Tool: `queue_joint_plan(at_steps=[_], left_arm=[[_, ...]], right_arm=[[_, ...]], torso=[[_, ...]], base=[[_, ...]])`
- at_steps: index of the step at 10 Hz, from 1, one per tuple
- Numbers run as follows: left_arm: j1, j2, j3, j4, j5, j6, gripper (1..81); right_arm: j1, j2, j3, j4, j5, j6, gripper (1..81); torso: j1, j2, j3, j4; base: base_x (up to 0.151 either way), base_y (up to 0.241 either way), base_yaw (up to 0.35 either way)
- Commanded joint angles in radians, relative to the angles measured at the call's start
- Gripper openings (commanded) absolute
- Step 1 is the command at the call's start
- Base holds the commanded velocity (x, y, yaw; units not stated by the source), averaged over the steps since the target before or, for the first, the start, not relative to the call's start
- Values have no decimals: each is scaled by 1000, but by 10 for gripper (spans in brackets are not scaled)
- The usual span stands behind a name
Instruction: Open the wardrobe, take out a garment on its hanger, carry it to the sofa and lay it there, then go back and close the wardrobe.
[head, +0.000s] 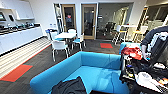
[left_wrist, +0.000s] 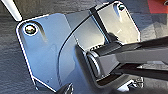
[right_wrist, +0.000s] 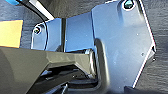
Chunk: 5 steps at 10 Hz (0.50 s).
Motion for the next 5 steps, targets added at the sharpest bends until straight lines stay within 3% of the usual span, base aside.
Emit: queue_joint_plan(at_steps=[1,5], left_arm=[[-32,-5,-7,8,34,1,811],[-32,-4,-7,10,32,2,811]], right_arm=[[20,12,6,-5,-59,-7,811],[15,13,4,-5,-60,-7,811]], torso=[[1,0,0,0],[1,0,0,0]], base=[[-73,0,0],[-72,0,0]])
